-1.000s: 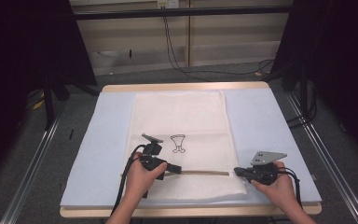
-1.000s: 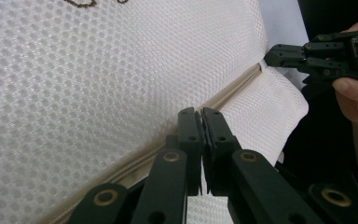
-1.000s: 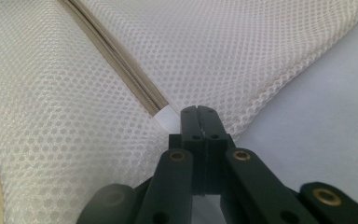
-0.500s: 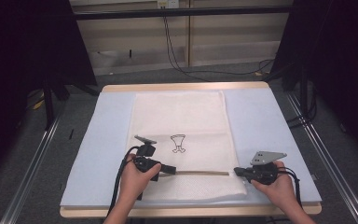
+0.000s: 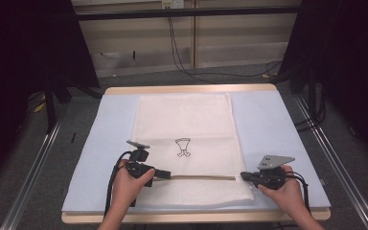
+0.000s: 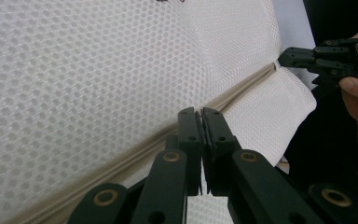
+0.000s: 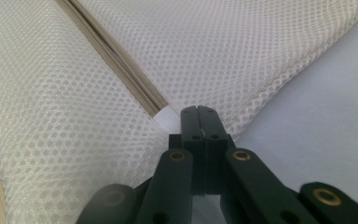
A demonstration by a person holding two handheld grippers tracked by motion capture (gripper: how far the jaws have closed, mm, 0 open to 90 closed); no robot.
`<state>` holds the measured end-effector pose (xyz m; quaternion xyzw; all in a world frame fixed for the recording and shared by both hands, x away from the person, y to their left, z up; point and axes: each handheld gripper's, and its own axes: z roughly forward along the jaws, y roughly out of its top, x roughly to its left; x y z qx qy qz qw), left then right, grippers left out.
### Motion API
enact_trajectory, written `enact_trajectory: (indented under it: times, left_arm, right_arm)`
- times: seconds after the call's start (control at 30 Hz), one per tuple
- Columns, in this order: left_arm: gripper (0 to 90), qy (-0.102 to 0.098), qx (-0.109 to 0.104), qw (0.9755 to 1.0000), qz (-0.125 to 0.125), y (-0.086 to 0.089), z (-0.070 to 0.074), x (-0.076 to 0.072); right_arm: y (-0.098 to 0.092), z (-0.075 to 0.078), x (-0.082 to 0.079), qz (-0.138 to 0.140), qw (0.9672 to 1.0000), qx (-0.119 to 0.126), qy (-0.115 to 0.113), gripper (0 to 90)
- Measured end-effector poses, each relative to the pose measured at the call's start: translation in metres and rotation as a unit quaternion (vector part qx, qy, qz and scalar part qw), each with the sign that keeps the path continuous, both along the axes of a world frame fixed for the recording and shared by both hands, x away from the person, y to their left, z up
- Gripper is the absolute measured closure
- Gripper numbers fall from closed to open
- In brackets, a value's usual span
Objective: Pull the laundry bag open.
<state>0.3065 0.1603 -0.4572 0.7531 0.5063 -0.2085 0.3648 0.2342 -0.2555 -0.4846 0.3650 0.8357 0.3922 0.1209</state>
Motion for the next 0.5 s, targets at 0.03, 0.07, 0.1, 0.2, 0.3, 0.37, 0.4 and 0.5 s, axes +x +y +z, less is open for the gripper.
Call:
enact_trajectory:
  times: [0.03, 0.07, 0.1, 0.2, 0.3, 0.37, 0.4, 0.5]
  left_arm:
    - [87.4, -0.001, 0.002, 1.0, -0.001, 0.003, 0.0, 0.0]
    - [87.3, -0.002, 0.002, 1.0, -0.001, 0.005, 0.0, 0.0]
    - [87.3, -0.004, 0.003, 1.0, 0.003, 0.007, 0.0, -0.001]
    - [87.3, -0.001, 0.001, 1.0, 0.01, 0.015, 0.0, -0.002]
    - [87.3, -0.005, 0.004, 0.9998, 0.018, 0.024, 0.002, -0.003]
    - [87.4, -0.002, -0.003, 0.9997, 0.026, 0.029, 0.003, -0.005]
    - [87.3, -0.003, -0.001, 0.9996, 0.027, 0.033, 0.003, -0.005]
    - [87.3, -0.006, -0.001, 0.9994, 0.033, 0.04, 0.003, -0.005]
  right_arm:
    - [0.0, 0.0, 0.0, -0.002, 1.0, 0.0, 0.001, 90.0]
    - [0.0, 0.0, 0.0, -0.001, 1.0, 0.0, 0.001, 90.0]
    - [0.0, 0.0, 0.0, -0.001, 1.0, -0.001, 0.003, 90.0]
    - [0.0, 0.0, 0.001, 0.002, 1.0, 0.002, 0.002, 90.0]
    - [0.0, 0.0, 0.001, 0.002, 1.0, 0.002, 0.001, 90.0]
    - [0.0, 0.0, 0.001, 0.002, 1.0, 0.002, 0.002, 90.0]
    - [0.0, 0.0, 0.001, 0.002, 1.0, 0.002, 0.002, 90.0]
    - [0.0, 0.0, 0.001, 0.001, 1.0, 0.002, 0.002, 90.0]
